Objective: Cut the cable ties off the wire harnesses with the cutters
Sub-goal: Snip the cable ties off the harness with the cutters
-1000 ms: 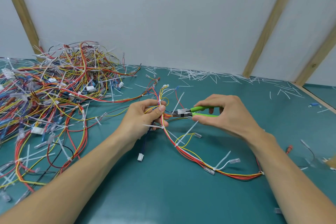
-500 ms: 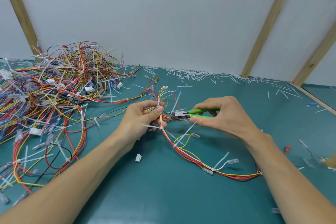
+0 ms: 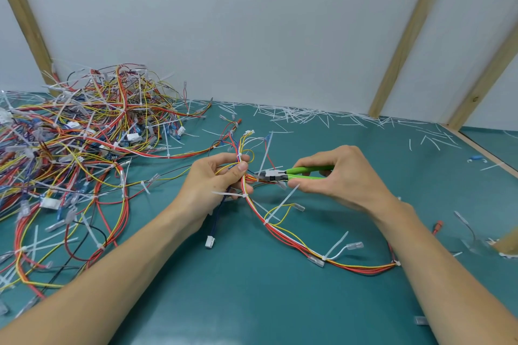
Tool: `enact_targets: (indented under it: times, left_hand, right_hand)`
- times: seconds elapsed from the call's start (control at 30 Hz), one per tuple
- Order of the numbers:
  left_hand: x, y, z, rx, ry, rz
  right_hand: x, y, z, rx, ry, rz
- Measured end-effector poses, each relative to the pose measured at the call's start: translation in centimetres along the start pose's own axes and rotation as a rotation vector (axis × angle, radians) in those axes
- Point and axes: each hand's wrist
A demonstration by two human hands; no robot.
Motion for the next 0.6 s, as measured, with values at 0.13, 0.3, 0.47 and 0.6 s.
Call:
enact_targets:
  times: [0.13, 0.3, 0.47, 0.6]
  left_hand:
    - [0.03, -0.04, 0.06, -0.011, 0.003, 0.002]
    - [0.04, -0.17, 0.0, -0.008, 0.012, -0.003]
    - [0.04, -0.16, -0.19, -0.019, 0.013, -0.021]
    - [0.11, -0.29, -0.25, -0.006, 0.018, -0.014]
  right_hand:
    - [0.04, -0.09, 0.1, -0.007, 0.004, -0.01]
    - [0.21, 0.18, -0.05, 0.031, 0.015, -0.028]
    - [0.31, 0.74, -0.36, 0.09, 0.025, -0.088]
    - [0.76, 0.8, -0.43, 0.156, 0.06, -0.25]
Point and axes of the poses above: each hand's wrist, its own x-axis towards the middle knuckle, its own y-axis out of the palm, z = x × y, and after that the axes turned 7 degrees about z, right-handed
